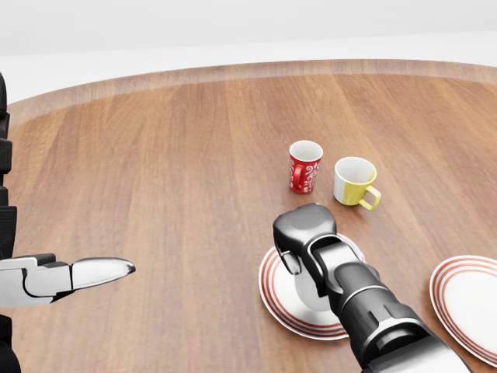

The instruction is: Put the white mug on the left plate.

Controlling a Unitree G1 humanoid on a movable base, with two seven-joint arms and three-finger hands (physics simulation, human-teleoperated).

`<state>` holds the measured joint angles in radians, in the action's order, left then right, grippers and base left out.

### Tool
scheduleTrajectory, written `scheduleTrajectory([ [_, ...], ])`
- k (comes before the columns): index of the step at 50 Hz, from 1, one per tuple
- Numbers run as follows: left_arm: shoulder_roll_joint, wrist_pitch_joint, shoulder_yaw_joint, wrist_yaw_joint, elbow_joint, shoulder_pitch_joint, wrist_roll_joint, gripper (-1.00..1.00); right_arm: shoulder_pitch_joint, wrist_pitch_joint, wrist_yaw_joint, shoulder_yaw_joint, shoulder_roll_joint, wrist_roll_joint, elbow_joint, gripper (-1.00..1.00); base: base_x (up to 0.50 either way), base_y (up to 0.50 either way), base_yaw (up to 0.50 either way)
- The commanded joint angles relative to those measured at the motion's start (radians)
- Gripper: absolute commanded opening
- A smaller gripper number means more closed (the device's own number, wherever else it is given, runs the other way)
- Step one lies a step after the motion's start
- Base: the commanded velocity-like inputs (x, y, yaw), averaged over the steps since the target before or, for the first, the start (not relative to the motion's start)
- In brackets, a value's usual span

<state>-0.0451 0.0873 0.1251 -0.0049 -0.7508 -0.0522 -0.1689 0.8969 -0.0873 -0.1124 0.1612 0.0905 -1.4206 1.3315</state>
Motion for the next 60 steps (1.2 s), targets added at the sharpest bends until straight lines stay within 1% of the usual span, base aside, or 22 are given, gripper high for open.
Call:
scheduleTrajectory([
  [1, 0.000, 0.000, 0.001, -0.001, 0.000, 0.001, 0.000, 0.89, -0.007, 0.000, -0.018, 0.006, 0.003, -0.016, -0.002, -1.00, 0.00, 0.00, 0.00],
  [2, 0.000, 0.000, 0.001, -0.001, 0.000, 0.001, 0.000, 0.89, -0.008, 0.000, -0.018, 0.005, 0.003, -0.016, -0.002, -0.94, 0.00, 0.00, 0.00],
  [3, 0.000, 0.000, 0.001, -0.001, 0.001, 0.001, 0.000, 0.89, -0.010, 0.000, -0.019, 0.005, 0.003, -0.016, -0.002, -0.83, 0.00, 0.00, 0.00],
  [4, 0.000, 0.000, 0.001, -0.001, 0.000, 0.001, 0.000, 0.90, -0.016, 0.000, -0.019, 0.009, 0.004, -0.022, -0.002, -0.42, 0.00, 0.00, 0.00],
  [6, 0.000, 0.000, 0.000, -0.002, 0.001, 0.002, 0.001, 0.90, -0.021, 0.000, -0.015, 0.010, 0.006, -0.025, -0.003, 0.22, 0.00, 0.00, 0.00],
  [7, 0.000, 0.000, 0.000, -0.002, 0.000, 0.001, 0.001, 0.90, -0.025, 0.000, 0.002, 0.007, 0.006, -0.022, -0.004, 0.56, 0.00, 0.00, 0.00],
  [8, 0.000, 0.000, 0.000, -0.002, -0.001, 0.001, 0.000, 0.90, -0.028, 0.000, 0.031, 0.002, 0.007, -0.015, -0.004, 1.00, 0.00, 0.00, 0.00],
  [11, 0.000, 0.000, -0.004, -0.004, 0.005, 0.002, 0.009, 0.90, -0.039, 0.000, 0.077, 0.002, 0.011, -0.005, -0.008, 1.00, 0.00, 0.00, 0.00],
  [12, 0.000, 0.000, -0.004, -0.004, 0.003, 0.001, 0.009, 0.90, -0.042, 0.000, 0.069, 0.006, 0.012, -0.008, -0.009, 1.00, 0.00, 0.00, 0.00],
  [31, -0.003, 0.000, 0.006, 0.004, 0.009, -0.009, -0.006, 0.91, -0.060, 0.000, 0.139, 0.014, 0.016, -0.013, -0.026, 1.00, 0.00, 0.00, 0.00],
  [35, -0.002, 0.000, 0.003, 0.003, 0.006, -0.007, -0.006, 0.91, -0.044, 0.000, 0.131, 0.017, 0.025, -0.024, -0.029, 1.00, 0.00, 0.00, 0.00],
  [53, -0.001, 0.000, 0.002, 0.006, 0.000, -0.006, -0.009, 0.91, -0.040, 0.000, 0.207, 0.006, 0.043, -0.020, -0.156, 1.00, 0.00, 0.00, 0.00],
  [54, -0.002, 0.000, 0.002, 0.006, 0.000, -0.006, -0.008, 0.91, -0.044, 0.000, 0.214, 0.005, 0.044, -0.020, -0.169, 1.00, 0.00, 0.00, 0.00],
  [57, -0.002, 0.000, 0.004, 0.006, 0.003, -0.009, -0.009, 0.91, -0.074, 0.000, 0.280, -0.012, 0.040, 0.015, -0.262, 1.00, 0.00, 0.00, 0.00],
  [59, -0.003, 0.000, 0.004, 0.007, 0.000, -0.009, -0.009, 0.91, -0.082, 0.000, 0.295, -0.012, 0.043, 0.014, -0.299, 1.00, 0.00, 0.00, 0.00],
  [60, -0.003, 0.000, 0.004, 0.007, -0.002, -0.009, -0.010, 0.91, -0.095, 0.000, 0.327, -0.021, 0.042, 0.029, -0.341, 1.00, 0.00, 0.00, 0.00],
])
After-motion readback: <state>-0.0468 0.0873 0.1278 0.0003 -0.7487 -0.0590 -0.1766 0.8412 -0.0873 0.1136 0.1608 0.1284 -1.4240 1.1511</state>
